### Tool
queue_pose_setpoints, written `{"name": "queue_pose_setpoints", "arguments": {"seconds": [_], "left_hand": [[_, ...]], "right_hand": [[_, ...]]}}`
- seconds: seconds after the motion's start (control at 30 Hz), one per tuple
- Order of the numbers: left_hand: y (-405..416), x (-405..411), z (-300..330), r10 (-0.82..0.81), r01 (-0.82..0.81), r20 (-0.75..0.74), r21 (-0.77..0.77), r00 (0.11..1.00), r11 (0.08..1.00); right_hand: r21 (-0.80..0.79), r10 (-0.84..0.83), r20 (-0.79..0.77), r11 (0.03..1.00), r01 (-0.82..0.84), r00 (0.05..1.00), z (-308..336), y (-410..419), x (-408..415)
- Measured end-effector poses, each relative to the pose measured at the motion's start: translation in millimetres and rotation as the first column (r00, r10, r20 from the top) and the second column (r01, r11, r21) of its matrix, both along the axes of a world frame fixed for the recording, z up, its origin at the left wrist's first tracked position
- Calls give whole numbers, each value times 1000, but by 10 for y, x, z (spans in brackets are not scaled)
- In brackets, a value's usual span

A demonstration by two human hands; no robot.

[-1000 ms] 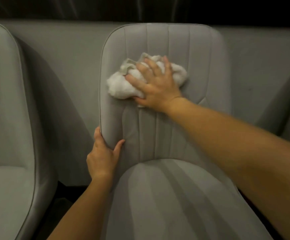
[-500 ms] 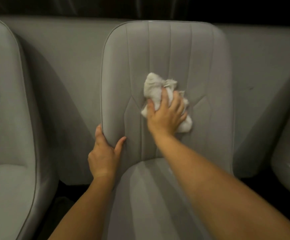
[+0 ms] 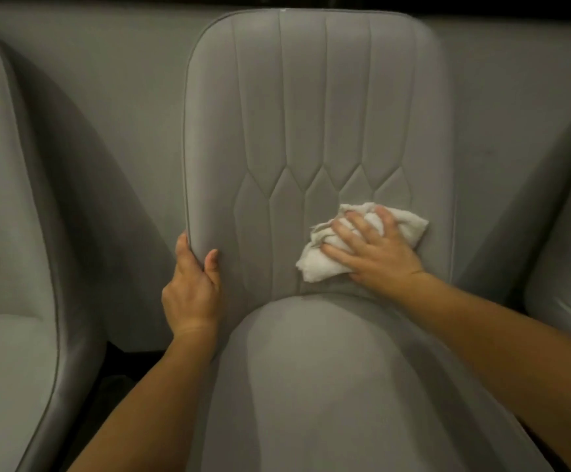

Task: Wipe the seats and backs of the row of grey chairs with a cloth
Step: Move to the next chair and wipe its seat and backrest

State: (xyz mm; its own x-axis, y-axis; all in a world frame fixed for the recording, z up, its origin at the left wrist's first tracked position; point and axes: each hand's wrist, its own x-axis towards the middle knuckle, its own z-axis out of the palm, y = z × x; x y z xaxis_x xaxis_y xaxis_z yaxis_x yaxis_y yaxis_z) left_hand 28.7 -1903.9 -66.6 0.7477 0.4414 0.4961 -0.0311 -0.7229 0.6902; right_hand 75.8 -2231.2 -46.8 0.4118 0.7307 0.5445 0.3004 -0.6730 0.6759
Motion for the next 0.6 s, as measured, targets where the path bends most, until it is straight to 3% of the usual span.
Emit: {"name": "queue_pose_setpoints", "arguments": {"seconds": [0.07, 0.13, 0.23, 0.3, 0.37, 0.4, 0.47, 0.53, 0.6], "left_hand": [[1, 13, -4, 11, -11, -11, 4, 1000, 1000], [-6, 22, 0, 17, -17, -15, 12, 1000, 1000], [-19, 18, -17, 19, -19, -5, 31, 1000, 999], [-19, 13, -20, 37, -36, -22, 14, 999, 999], [-27, 1, -21, 32, -32, -13, 10, 999, 999], [-21, 0, -28, 19, -19, 0, 20, 1000, 1000], [-24, 29, -12, 15, -15, -7, 29, 1000, 999], [-10, 50, -6, 43, -42, -49, 21, 998, 999], [-13, 28, -26, 42, -42, -57, 6, 997, 999]], "right_hand": [[-96, -81, 32, 992, 83, 996, -5, -242, -57], [-62, -154, -1, 986, 154, 988, -17, -224, -100], [266, -268, -175, 914, 307, 947, -160, 168, -210], [534, -320, -409, 676, 508, 855, -408, 632, -347], [671, -250, -589, 377, 638, 768, -605, 1116, -442], [690, -195, -639, 282, 666, 744, -605, 1279, -436], [675, -72, -715, 190, 713, 695, -475, 1324, -332], [617, 37, -778, 235, 751, 627, -407, 1225, -327], [466, 48, -862, 470, 750, 505, -433, 1158, -517]]}}
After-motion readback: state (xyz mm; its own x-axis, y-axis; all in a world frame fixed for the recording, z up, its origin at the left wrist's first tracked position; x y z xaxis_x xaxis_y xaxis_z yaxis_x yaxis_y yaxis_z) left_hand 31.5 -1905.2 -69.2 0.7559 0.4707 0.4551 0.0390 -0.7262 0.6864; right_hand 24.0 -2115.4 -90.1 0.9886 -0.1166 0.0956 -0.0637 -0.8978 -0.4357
